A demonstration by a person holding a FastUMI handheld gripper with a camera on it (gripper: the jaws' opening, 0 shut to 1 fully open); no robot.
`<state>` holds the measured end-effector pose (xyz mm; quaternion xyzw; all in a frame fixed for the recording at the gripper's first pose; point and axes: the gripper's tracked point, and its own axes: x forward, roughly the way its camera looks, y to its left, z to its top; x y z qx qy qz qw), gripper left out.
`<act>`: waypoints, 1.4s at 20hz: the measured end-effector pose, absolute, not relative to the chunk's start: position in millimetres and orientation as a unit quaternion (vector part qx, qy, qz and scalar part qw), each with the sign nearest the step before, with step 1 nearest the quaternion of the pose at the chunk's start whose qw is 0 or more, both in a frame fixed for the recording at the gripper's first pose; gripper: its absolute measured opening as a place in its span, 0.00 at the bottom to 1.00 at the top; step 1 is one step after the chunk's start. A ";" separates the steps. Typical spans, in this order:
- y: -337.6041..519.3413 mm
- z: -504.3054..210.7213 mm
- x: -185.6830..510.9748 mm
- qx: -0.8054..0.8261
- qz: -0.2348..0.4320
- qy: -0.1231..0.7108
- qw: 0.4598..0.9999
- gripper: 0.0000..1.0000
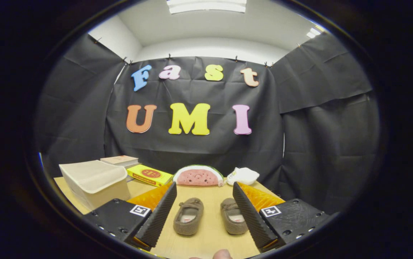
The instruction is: Open the storage box then place both shoes into the box .Put the left shoe in first, then the right shoe, with the right side of both shoes facing outward in a uniform manner.
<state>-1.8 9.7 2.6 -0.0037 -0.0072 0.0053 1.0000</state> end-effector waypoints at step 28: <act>268.4 -41.6 35.1 0.214 0.312 0.118 0.918 0.95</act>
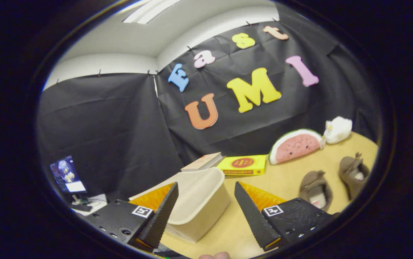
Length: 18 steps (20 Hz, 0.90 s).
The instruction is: Open the storage box then place both shoes into the box .Put the left shoe in first, then the right shoe, with the right side of both shoes facing outward in a uniform manner.
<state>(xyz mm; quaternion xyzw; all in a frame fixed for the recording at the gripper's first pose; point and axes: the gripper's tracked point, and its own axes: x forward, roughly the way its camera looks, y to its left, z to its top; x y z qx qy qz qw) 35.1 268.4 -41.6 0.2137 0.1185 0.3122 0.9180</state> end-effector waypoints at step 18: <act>344.5 -89.0 57.4 0.426 0.355 0.316 0.770 0.73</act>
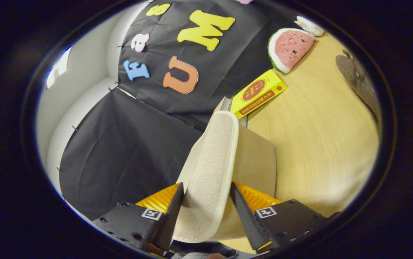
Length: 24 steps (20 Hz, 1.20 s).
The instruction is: Open the storage box then place both shoes into the box .Put the left shoe in first, then the right shoe, with the right side of both shoes facing outward in a uniform manner.
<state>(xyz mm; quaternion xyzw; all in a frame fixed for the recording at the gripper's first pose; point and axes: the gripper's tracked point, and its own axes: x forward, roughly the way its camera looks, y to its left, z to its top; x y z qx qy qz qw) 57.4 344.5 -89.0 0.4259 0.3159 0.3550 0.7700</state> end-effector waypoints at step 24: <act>516.1 114.1 23.1 0.248 0.447 0.171 0.842 0.01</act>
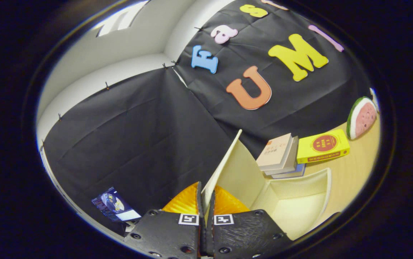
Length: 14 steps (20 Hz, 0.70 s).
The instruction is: Open the storage box then place both shoes into the box .Put the left shoe in first, then the right shoe, with the right side of both shoes facing outward in a uniform manner.
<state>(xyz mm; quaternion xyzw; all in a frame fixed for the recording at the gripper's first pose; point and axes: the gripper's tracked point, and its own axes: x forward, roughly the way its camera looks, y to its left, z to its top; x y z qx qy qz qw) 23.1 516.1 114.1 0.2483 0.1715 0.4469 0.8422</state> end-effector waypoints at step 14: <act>610.9 92.8 -33.8 0.112 0.496 0.096 0.856 0.89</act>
